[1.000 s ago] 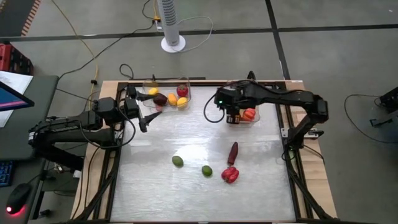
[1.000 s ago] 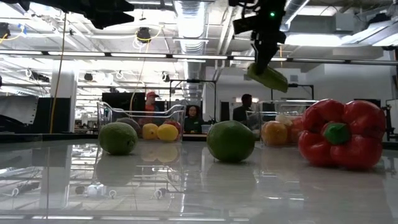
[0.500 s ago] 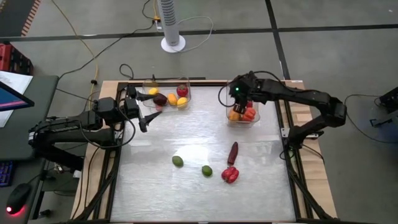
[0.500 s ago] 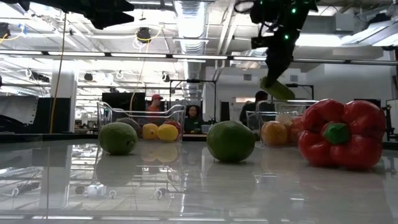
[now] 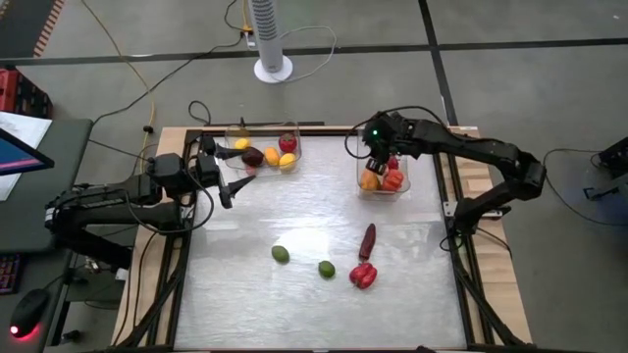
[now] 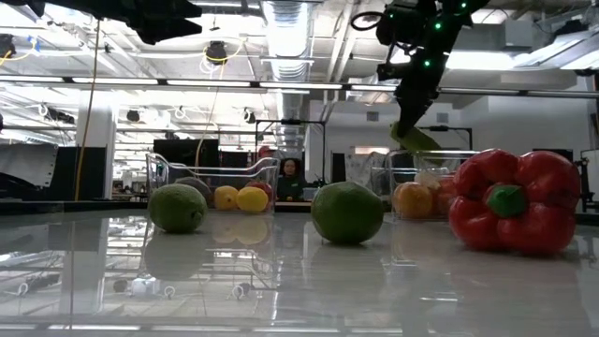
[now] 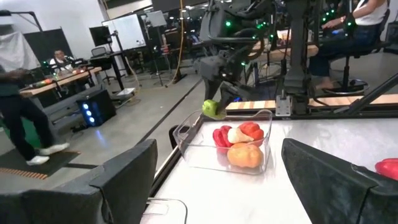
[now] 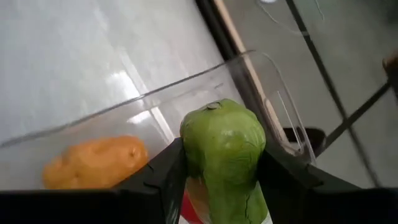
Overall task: Sort produce into baskets
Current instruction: Put the cucumber into the right transparent bin, then put the pepper into the right transparent bin
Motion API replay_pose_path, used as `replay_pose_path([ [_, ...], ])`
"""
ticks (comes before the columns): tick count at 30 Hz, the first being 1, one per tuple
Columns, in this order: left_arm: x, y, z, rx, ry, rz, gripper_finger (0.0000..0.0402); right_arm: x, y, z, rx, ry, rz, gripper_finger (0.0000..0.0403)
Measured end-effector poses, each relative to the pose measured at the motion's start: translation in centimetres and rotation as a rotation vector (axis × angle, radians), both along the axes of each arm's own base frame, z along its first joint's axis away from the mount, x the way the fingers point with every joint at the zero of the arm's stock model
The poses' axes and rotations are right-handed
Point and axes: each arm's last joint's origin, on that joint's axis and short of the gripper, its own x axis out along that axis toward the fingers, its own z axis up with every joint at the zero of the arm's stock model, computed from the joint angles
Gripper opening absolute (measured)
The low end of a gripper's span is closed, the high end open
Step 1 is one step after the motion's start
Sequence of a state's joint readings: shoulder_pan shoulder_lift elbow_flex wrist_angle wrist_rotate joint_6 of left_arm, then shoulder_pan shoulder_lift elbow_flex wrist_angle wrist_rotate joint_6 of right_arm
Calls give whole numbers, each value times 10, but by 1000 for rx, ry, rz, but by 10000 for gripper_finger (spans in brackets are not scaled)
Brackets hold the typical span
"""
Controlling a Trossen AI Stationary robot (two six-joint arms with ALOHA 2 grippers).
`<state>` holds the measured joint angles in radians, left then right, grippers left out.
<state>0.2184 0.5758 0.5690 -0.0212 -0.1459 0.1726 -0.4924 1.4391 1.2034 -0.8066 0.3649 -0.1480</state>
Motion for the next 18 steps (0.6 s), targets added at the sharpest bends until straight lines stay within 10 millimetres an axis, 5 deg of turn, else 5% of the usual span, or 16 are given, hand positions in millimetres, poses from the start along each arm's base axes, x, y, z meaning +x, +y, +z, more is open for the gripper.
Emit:
replay_pose_path([
  [11,0,0,-1,-3,6,0,331,-6,-4,-3,39,-5,-87,303],
  [18,0,0,-2,-5,15,0,331,16,60,8,66,-103,58,317],
])
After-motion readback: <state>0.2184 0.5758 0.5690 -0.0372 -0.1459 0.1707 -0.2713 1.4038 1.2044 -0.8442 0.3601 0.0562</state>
